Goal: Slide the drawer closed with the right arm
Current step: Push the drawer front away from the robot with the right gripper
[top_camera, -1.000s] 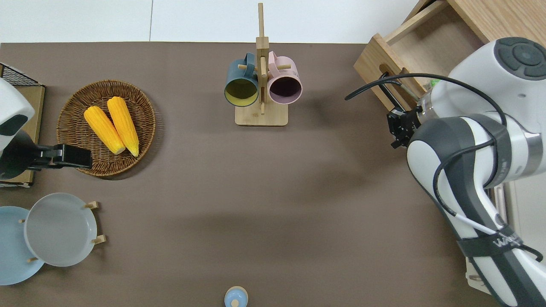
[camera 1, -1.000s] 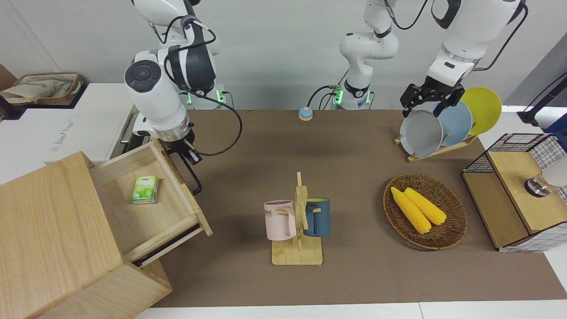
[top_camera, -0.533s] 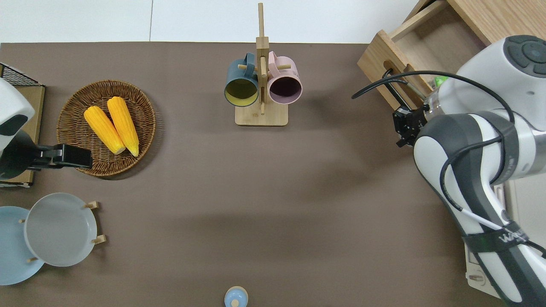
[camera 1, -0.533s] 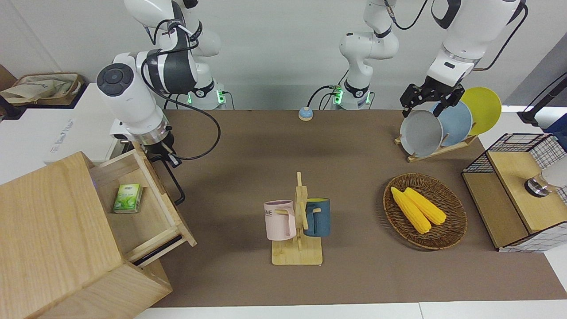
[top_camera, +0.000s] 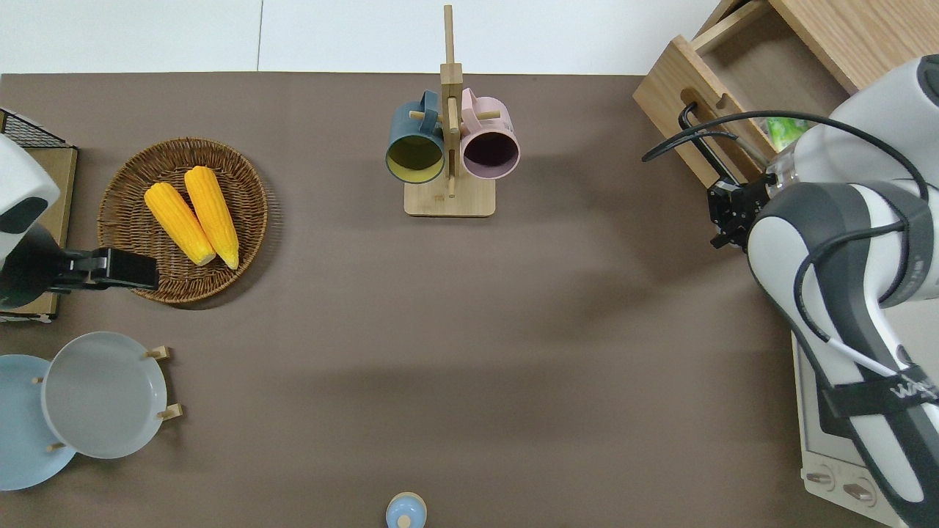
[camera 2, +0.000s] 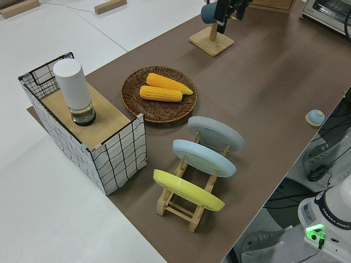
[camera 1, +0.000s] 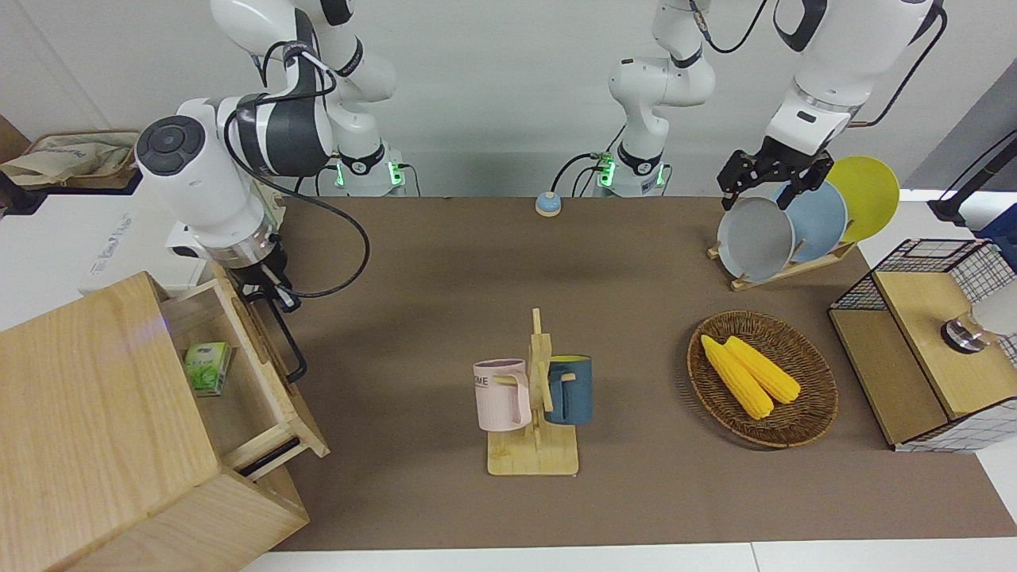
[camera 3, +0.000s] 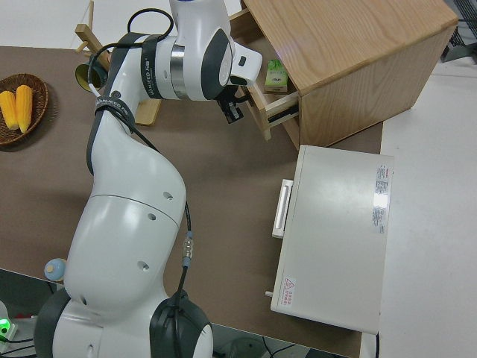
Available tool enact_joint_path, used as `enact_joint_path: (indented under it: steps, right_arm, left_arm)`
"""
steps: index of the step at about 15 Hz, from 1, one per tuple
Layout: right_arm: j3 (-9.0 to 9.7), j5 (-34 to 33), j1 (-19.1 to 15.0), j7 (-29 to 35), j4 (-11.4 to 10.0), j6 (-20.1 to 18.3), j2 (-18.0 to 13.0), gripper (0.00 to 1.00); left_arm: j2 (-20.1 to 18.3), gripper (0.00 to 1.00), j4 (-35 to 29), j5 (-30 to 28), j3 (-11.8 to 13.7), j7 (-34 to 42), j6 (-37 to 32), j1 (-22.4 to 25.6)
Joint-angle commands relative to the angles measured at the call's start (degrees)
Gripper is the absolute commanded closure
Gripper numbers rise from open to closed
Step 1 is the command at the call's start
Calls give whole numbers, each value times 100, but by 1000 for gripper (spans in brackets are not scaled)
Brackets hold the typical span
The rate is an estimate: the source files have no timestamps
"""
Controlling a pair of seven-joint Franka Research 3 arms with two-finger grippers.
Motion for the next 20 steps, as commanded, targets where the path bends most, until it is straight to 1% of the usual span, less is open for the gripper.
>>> enact_joint_path:
  steps: [1, 2, 4, 7, 8, 10, 11, 12, 13, 16, 18, 20]
  right_arm:
    - [62, 57, -205, -217, 426, -62, 284, 1000]
    - [89, 57, -241, -217, 461, -45, 328, 1000]
    - [98, 57, -267, -226, 601, -45, 398, 1000]
    - [124, 66, -372, -252, 646, 8, 443, 1000]
    - [150, 66, -399, -287, 663, 8, 477, 1000]
    - [255, 57, -513, -340, 759, 8, 504, 1000]
    - [308, 57, -583, -331, 760, 8, 539, 1000]
    - [352, 57, -627, -340, 803, 8, 565, 1000]
    - [370, 57, -645, -340, 856, 17, 592, 1000]
    - [362, 57, -715, -366, 883, 26, 645, 1000]
    - [309, 57, -777, -629, 883, 87, 680, 1000]
    - [300, 57, -899, -884, 883, 122, 732, 1000]
  left_arm:
    - [-48, 2, 12, 73, 21, 8, -82, -21]
    - [-48, 5, 12, 73, 21, 8, -82, -21]
    - [-48, 5, 12, 73, 12, 8, -82, -21]
    - [-48, 2, 21, 73, 21, 8, -82, -21]
    - [-48, 5, 12, 73, 21, 8, -82, -21]
    - [-48, 2, 12, 73, 21, 8, -82, -21]
    - [-48, 2, 12, 73, 21, 8, -82, -21]
    - [-48, 5, 12, 73, 21, 8, -82, -21]
    - [-48, 5, 21, 73, 21, 8, -82, -21]
    - [-48, 5, 12, 73, 21, 8, -82, -21]
    - [-48, 2, 12, 73, 21, 8, -82, -21]
    - [-48, 2, 12, 73, 21, 8, -82, -21]
